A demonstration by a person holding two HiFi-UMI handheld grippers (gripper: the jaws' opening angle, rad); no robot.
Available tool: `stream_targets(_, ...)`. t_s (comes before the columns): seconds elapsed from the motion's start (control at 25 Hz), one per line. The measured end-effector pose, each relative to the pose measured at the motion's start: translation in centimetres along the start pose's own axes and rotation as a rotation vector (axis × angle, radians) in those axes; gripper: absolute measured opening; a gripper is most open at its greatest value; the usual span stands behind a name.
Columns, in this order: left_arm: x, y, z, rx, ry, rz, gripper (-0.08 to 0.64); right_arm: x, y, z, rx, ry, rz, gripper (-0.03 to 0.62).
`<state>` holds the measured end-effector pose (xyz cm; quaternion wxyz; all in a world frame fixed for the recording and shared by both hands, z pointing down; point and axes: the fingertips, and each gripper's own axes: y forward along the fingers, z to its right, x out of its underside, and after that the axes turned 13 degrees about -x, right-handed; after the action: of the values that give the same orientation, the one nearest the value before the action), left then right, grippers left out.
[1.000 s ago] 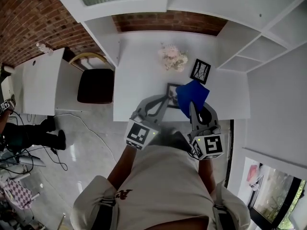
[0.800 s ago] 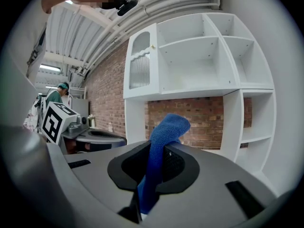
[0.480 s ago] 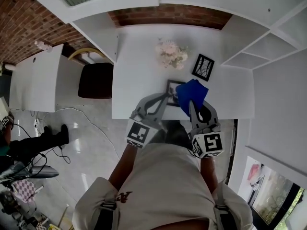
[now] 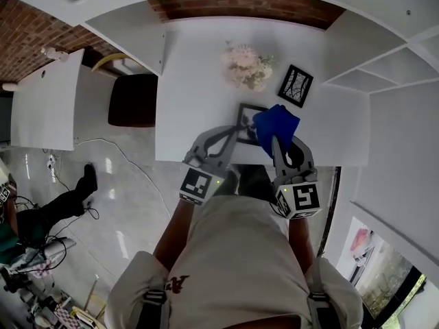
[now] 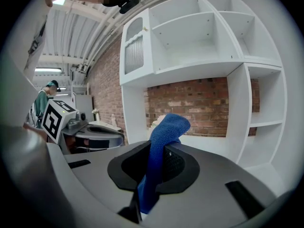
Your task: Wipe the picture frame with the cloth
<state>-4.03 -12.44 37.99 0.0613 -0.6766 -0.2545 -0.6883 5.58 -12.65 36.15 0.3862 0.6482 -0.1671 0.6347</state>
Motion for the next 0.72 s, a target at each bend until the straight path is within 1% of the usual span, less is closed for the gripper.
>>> stream_targets(0.44, 4.0, 1.3, -0.1, 0.009, -0.005, -0.059, 0.002, 3.4, 1.3, 0.9, -0.007, 0.018, -0.06, 0.033)
stream_targets(0.72, 6.8, 1.9, 0.4, 0.021, -0.006, -0.104, 0.002, 6.4, 2.0, 1.3, -0.008, 0.024, -0.108, 0.034)
